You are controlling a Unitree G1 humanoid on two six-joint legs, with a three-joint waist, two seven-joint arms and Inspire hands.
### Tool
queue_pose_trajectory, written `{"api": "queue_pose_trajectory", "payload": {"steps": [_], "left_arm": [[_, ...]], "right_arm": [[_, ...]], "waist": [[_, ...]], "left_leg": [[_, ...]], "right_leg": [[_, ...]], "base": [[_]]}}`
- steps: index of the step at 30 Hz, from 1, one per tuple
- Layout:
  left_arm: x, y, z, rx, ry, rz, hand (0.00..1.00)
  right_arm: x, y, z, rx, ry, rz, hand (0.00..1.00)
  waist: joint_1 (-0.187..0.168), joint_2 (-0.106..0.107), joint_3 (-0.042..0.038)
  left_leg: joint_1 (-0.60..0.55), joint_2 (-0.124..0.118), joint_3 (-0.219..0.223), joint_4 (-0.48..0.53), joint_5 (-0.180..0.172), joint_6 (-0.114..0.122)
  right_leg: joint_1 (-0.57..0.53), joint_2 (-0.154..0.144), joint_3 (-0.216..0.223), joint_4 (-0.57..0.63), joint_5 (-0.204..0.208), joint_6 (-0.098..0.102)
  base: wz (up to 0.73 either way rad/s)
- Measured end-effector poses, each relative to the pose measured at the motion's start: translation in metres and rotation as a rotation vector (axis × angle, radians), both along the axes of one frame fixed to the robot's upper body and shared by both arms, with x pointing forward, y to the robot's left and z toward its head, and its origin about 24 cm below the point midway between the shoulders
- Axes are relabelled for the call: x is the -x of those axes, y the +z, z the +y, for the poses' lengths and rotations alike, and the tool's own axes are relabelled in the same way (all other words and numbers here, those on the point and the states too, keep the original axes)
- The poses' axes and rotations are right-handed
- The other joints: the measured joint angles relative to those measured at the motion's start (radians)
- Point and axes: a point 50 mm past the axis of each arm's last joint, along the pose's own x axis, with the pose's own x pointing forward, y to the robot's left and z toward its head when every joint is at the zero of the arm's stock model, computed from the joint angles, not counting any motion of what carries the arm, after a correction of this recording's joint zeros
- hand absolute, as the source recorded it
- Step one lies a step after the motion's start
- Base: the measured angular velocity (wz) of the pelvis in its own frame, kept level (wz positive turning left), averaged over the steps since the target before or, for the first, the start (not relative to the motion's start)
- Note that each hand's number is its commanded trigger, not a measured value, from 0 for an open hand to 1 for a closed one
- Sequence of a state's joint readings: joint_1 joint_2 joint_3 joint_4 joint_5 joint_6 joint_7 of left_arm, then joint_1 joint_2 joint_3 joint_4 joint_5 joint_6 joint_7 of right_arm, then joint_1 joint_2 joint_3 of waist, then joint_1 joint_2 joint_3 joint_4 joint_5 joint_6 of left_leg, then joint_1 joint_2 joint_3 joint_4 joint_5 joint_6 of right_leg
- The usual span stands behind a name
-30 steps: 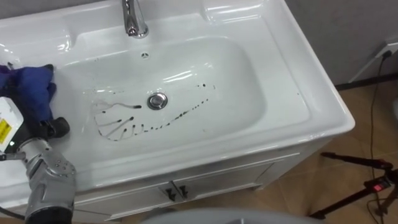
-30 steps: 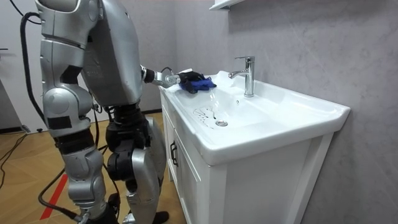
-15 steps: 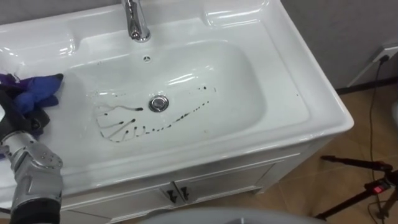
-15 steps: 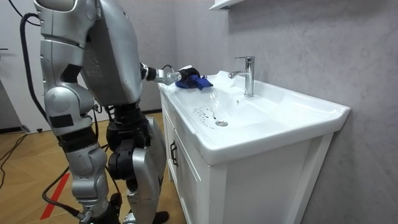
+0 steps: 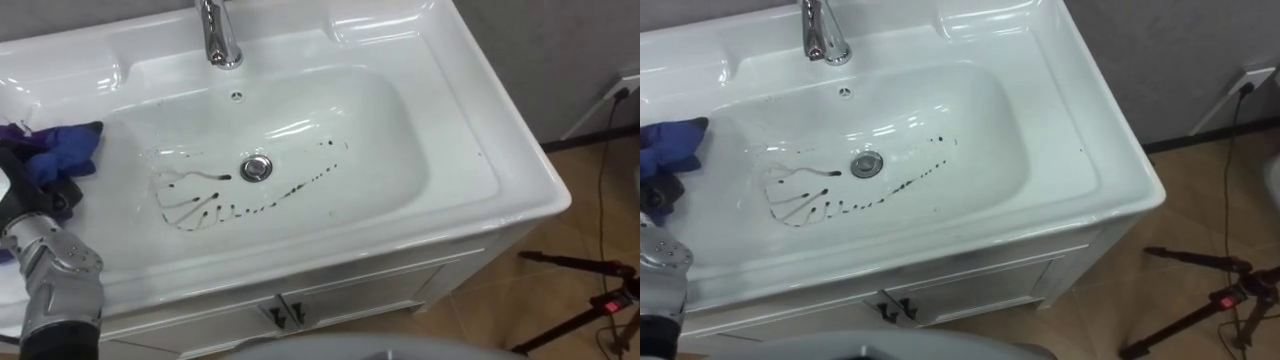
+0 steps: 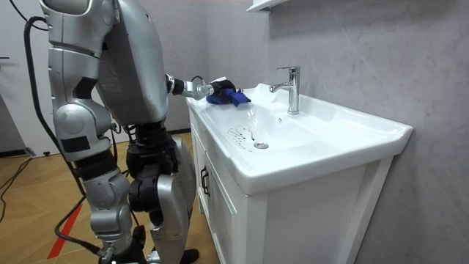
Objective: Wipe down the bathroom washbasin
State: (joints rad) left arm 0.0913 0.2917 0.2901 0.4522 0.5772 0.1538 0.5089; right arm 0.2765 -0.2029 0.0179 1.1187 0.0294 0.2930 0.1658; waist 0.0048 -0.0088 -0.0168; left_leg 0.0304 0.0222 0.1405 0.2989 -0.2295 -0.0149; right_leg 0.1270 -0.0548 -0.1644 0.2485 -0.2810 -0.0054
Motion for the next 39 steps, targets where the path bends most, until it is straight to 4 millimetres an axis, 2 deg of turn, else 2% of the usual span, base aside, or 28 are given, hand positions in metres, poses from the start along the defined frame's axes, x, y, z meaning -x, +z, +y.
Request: {"api": "queue_pose_trajectory", "payload": {"steps": [8,14,21,26,30,36,39], "left_arm": [[0.004,-0.004,-0.003,0.059,0.006,-0.005,1.00],[0.004,-0.004,-0.008,0.093,0.008,-0.040,1.00],[0.012,-0.008,-0.010,0.095,0.023,-0.046,1.00],[0.019,-0.010,-0.013,0.086,0.040,-0.067,1.00],[0.017,-0.012,-0.018,0.113,0.039,-0.097,1.00],[0.010,-0.020,-0.038,0.176,-0.058,-0.096,1.00],[0.008,-0.030,-0.053,0.260,-0.101,-0.056,1.00]], "right_arm": [[-0.008,0.003,-0.010,0.013,0.013,-0.039,0.00],[-0.009,0.004,-0.012,0.008,0.019,-0.049,0.00],[-0.011,0.004,-0.012,0.001,0.027,-0.076,0.00],[-0.007,0.003,-0.013,0.000,0.031,-0.067,0.00],[-0.006,0.003,-0.013,-0.004,0.037,-0.064,0.00],[-0.007,0.003,-0.012,-0.007,0.055,-0.075,0.00],[-0.012,0.001,-0.008,-0.015,0.062,-0.105,0.00]], "waist": [[-0.002,0.018,0.0020],[-0.005,0.021,0.0030],[-0.039,0.027,0.0063],[-0.054,0.031,0.0094],[-0.059,0.031,0.0105],[-0.066,0.026,0.0134],[-0.085,0.009,0.0243]], "left_leg": [[0.008,-0.001,0.001,-0.005,0.000,0.000],[0.018,-0.003,0.001,-0.009,0.000,0.000],[0.029,-0.004,0.001,-0.009,0.000,0.000],[0.034,-0.002,0.018,-0.015,0.000,0.000],[0.035,-0.001,0.021,-0.015,0.000,0.000],[0.039,-0.001,0.025,-0.015,0.000,0.000],[0.040,0.002,0.026,-0.015,0.000,0.000]], "right_leg": [[0.008,-0.001,0.000,-0.004,0.000,0.000],[0.022,-0.003,-0.005,-0.012,-0.001,0.001],[0.038,-0.004,-0.013,-0.018,0.000,0.002],[0.031,-0.005,0.000,-0.013,0.000,0.003],[0.030,-0.004,0.008,-0.012,0.001,0.005],[0.030,-0.002,0.021,-0.010,0.001,0.005],[0.030,0.002,0.026,-0.011,0.001,0.004]], "base": [[0.00],[0.01],[0.03],[-0.08],[-0.04],[-0.01],[-0.03]]}}
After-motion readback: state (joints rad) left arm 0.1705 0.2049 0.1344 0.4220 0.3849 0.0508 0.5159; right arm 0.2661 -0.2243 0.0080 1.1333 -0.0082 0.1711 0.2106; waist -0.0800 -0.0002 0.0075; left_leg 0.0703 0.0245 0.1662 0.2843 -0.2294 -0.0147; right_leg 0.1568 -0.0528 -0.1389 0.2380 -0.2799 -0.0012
